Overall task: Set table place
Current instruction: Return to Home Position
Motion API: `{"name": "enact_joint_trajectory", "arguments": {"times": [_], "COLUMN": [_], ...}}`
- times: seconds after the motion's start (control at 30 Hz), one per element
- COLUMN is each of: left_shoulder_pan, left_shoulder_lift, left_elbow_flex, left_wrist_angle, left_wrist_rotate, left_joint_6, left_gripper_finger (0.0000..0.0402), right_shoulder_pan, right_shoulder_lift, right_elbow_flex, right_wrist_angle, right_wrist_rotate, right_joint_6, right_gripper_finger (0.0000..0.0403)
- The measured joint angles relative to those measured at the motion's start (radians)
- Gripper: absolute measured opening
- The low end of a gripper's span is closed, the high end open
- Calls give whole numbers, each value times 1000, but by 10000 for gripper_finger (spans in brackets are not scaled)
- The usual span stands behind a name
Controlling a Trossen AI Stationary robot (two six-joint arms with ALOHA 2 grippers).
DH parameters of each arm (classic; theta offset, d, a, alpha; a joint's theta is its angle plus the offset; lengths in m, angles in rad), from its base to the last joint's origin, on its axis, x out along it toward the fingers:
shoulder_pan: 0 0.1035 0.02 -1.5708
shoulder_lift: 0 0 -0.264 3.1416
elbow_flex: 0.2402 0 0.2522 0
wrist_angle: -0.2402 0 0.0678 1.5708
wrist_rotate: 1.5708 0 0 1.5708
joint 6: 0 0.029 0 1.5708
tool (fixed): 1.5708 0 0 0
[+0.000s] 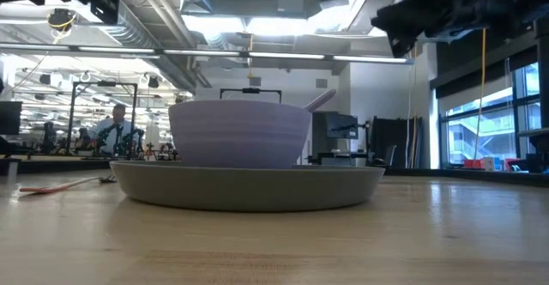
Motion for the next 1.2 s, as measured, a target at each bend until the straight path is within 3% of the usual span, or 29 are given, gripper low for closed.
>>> {"name": "enact_joint_trajectory", "arguments": {"times": [0.17,0.5,0.9,1.2], "left_shoulder_pan": [9,-32,-32,-32], "left_shoulder_lift": [0,0,0,0], "left_elbow_flex": [0,0,-221,-227], "left_wrist_angle": [-9,-46,273,274], "left_wrist_rotate": [5,4,-6,-51], "left_joint_6": [0,20,18,12], "left_gripper_finger": [47,47,47,47], "right_shoulder_pan": [0,-4,-14,-14], "right_shoulder_lift": [0,-144,-249,-316], "right_elbow_flex": [-10,-235,-367,-441], "right_wrist_angle": [-68,201,196,255], "right_wrist_rotate": [-3,-42,-29,39], "right_joint_6": [1,57,145,161], "right_gripper_finger": [87,87,87,87]}}
